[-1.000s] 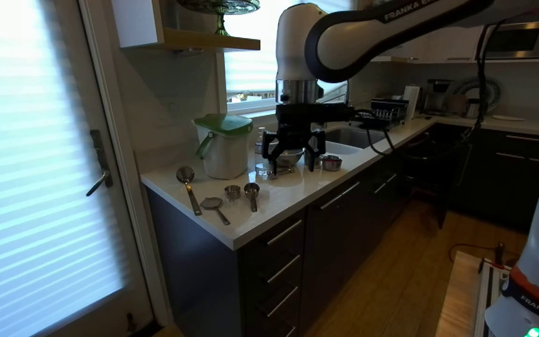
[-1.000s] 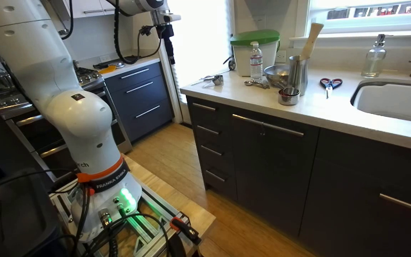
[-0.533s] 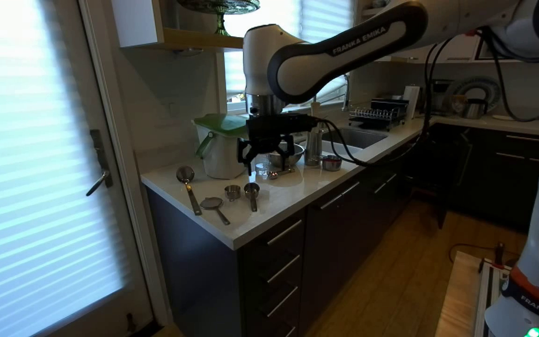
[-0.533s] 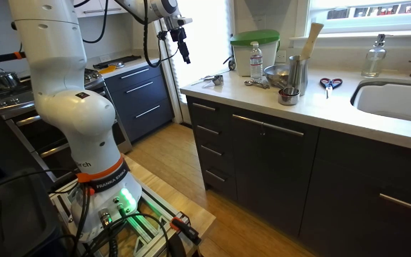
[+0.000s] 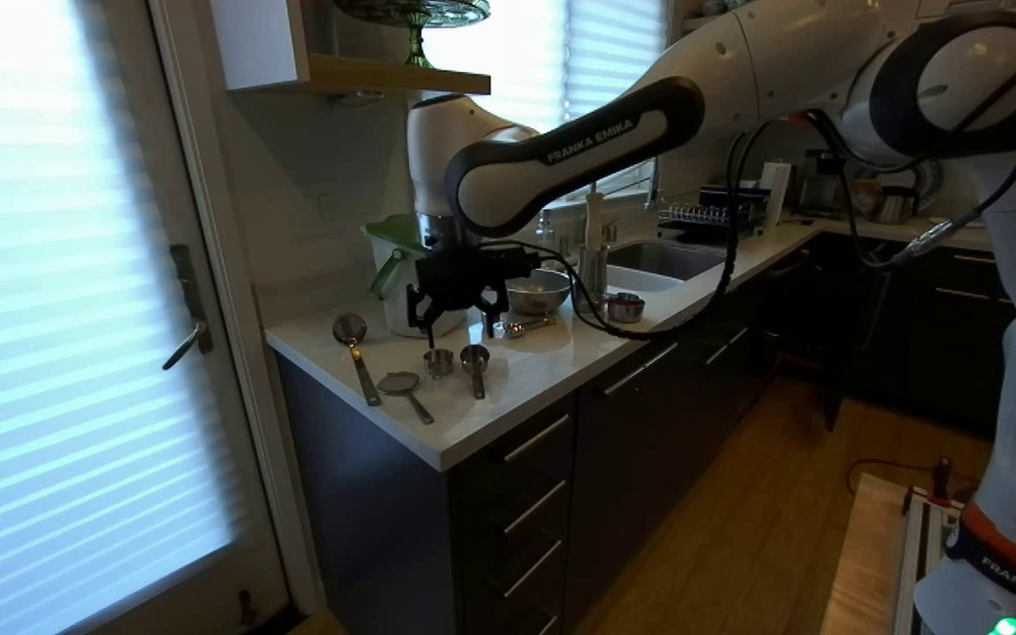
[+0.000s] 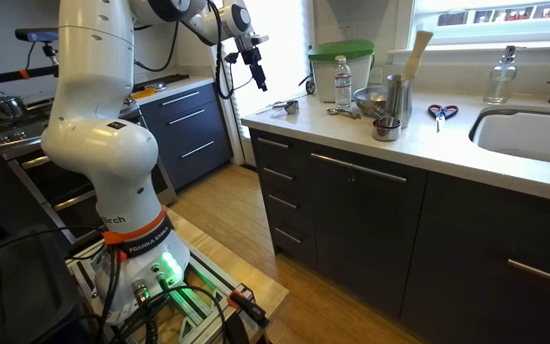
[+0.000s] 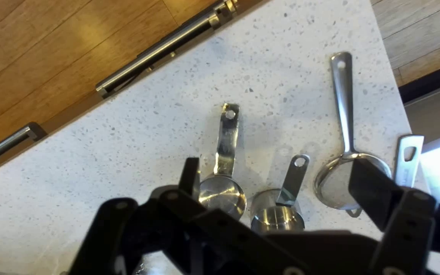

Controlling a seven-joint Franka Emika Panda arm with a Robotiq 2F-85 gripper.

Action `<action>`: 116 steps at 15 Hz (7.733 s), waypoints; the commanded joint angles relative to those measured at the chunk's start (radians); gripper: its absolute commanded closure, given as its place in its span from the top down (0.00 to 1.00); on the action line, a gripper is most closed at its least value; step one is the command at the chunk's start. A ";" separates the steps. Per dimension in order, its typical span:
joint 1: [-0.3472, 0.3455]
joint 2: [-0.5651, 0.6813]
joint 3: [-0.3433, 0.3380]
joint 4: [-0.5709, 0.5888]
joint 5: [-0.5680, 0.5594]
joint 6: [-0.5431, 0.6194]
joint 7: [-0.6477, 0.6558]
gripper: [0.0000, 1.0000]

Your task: Pick up the metallic cup near the tea strainer and put it in the metallic bowl near the cocktail shaker

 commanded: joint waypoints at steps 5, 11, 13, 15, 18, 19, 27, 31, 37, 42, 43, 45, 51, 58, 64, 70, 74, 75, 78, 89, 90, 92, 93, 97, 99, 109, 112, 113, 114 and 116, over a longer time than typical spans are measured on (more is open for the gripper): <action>0.036 0.007 -0.042 0.022 0.018 -0.001 -0.011 1.00; 0.027 0.025 -0.058 0.032 0.047 0.028 0.003 1.00; 0.024 0.035 -0.072 0.035 0.054 0.049 0.006 1.00; 0.022 0.051 -0.082 0.044 0.068 0.074 -0.002 1.00; 0.032 0.084 -0.095 0.068 0.074 0.081 0.004 1.00; 0.037 0.096 -0.099 0.078 0.073 0.078 0.012 1.00; 0.059 0.211 -0.127 0.200 0.077 0.073 0.027 0.83; 0.060 0.260 -0.136 0.254 0.093 0.066 0.026 0.58; 0.058 0.321 -0.143 0.321 0.121 0.067 0.022 0.50; 0.058 0.352 -0.151 0.358 0.141 0.063 0.025 0.28; 0.060 0.354 -0.156 0.362 0.140 0.062 0.028 0.19; 0.060 0.351 -0.161 0.367 0.143 0.051 0.032 0.01; 0.055 0.220 -0.148 0.320 0.139 0.042 0.067 0.05; 0.045 0.011 -0.184 0.177 0.151 -0.130 0.351 0.05; 0.014 -0.161 -0.189 -0.075 0.157 -0.160 0.570 0.05; -0.056 -0.323 -0.187 -0.366 0.103 0.069 0.570 0.05; -0.099 -0.312 -0.176 -0.372 0.075 0.148 0.565 0.05; -0.111 -0.328 -0.175 -0.399 0.073 0.168 0.562 0.21; -0.114 -0.323 -0.167 -0.389 0.073 0.167 0.559 0.21; -0.190 -0.326 -0.213 -0.381 0.110 0.061 0.594 0.05; -0.210 -0.328 -0.225 -0.384 0.118 0.057 0.597 0.05; -0.244 -0.328 -0.246 -0.386 0.140 0.051 0.597 0.05; -0.264 -0.324 -0.259 -0.386 0.159 0.056 0.600 0.05; -0.328 -0.300 -0.300 -0.370 0.238 0.072 0.581 0.05; -0.356 -0.279 -0.316 -0.362 0.270 0.112 0.563 0.05; -0.418 -0.171 -0.356 -0.324 0.379 0.358 0.515 0.05; -0.422 -0.146 -0.362 -0.312 0.391 0.398 0.508 0.05; -0.423 -0.136 -0.365 -0.305 0.393 0.408 0.508 0.05; -0.425 -0.126 -0.366 -0.300 0.397 0.415 0.506 0.05; -0.427 -0.111 -0.368 -0.291 0.406 0.425 0.504 0.05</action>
